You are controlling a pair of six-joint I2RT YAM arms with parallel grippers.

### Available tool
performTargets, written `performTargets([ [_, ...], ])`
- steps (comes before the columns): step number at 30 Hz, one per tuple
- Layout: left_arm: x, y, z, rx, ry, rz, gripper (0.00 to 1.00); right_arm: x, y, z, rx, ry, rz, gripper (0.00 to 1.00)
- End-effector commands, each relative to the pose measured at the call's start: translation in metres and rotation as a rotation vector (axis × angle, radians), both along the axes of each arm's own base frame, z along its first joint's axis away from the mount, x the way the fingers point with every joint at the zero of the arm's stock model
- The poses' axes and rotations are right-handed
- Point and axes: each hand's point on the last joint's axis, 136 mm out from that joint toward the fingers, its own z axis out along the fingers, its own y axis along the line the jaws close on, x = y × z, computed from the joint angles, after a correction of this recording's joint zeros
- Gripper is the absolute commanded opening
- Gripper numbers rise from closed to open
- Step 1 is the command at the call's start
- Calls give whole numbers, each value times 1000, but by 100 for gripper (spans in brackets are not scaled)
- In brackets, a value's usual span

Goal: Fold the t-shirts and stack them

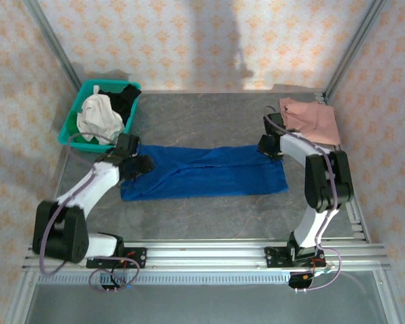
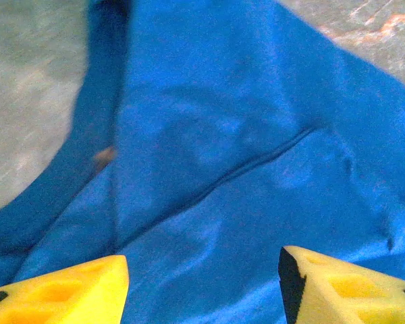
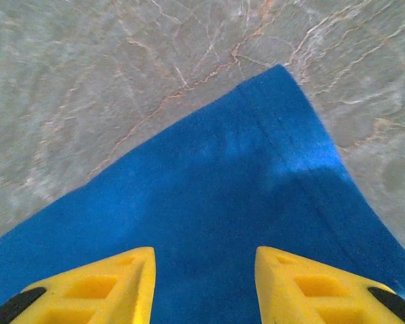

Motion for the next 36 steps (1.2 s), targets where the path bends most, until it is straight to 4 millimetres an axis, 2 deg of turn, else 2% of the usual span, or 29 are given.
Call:
performTargets([
  [1,27,-17,-2,19,-2,-89,61,-1,-19,-14,-37,39,-65,42],
  [5,29,-30,-29,33,96,-146,57,-10,-34,-33,-7,83,-120,43],
  [9,15,-35,-53,-1,138,-116,30,-15,-48,-40,25,98,-165,42],
  [12,5,-42,-59,-68,111,-80,27,-15,-50,-36,38,82,-171,43],
  [15,7,-45,-49,-49,104,-94,28,-12,-44,-29,70,63,-156,43],
  [16,11,-48,-43,-31,97,-109,32,-12,-43,-27,78,55,-155,43],
  [18,24,-57,-28,29,69,-167,46,-12,-42,-24,82,45,-155,43],
  [20,36,-67,-22,80,66,-216,54,-12,-42,-23,80,42,-154,43],
  [23,55,-78,-25,99,69,-247,52,-14,-43,-23,75,44,-153,43],
  [28,77,-76,-41,166,122,-249,47,-16,-42,-25,79,50,-145,43],
  [29,77,-78,-53,166,150,-257,43,-16,-42,-23,76,46,-144,43],
  [31,79,-81,-58,155,159,-260,34,-17,-44,-21,66,43,-144,43],
  [35,78,-80,-54,159,150,-251,12,-19,-48,-19,47,41,-149,43],
  [36,78,-80,-50,162,143,-252,11,-19,-48,-19,47,41,-150,43],
])
